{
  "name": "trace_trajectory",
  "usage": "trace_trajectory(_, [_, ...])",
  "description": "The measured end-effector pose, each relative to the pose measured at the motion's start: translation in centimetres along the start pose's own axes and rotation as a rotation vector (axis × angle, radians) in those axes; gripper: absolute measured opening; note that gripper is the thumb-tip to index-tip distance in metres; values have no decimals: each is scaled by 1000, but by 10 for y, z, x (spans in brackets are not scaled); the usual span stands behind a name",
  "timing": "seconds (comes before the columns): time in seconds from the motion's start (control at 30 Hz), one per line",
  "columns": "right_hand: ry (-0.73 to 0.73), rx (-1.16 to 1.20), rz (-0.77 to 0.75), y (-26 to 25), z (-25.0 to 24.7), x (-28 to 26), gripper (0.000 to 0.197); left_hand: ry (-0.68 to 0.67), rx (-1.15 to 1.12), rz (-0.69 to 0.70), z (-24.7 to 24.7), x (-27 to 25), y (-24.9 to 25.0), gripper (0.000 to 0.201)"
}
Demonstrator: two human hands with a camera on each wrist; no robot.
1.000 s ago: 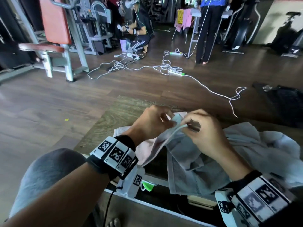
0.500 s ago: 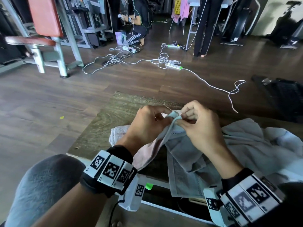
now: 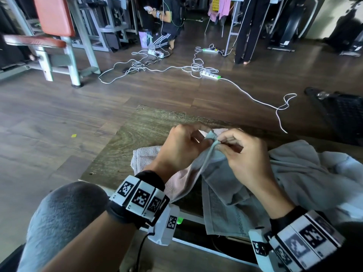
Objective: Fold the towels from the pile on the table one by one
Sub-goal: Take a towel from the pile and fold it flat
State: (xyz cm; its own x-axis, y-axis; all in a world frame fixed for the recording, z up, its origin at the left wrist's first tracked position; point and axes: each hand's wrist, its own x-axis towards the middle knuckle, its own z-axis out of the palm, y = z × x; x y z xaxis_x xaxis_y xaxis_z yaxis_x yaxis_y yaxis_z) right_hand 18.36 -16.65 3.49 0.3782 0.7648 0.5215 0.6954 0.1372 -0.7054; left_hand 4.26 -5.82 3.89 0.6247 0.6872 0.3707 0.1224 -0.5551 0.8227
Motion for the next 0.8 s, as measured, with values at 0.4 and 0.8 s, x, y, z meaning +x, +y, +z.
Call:
trace_trajectory(0.4, [-25, 1, -35, 5, -2, 5, 15, 385, 242, -47, -17, 6, -22, 11])
trace_trajectory(0.8, [-60, 111, -15, -8, 19, 12, 17, 141, -91, -69, -3, -17, -7, 11])
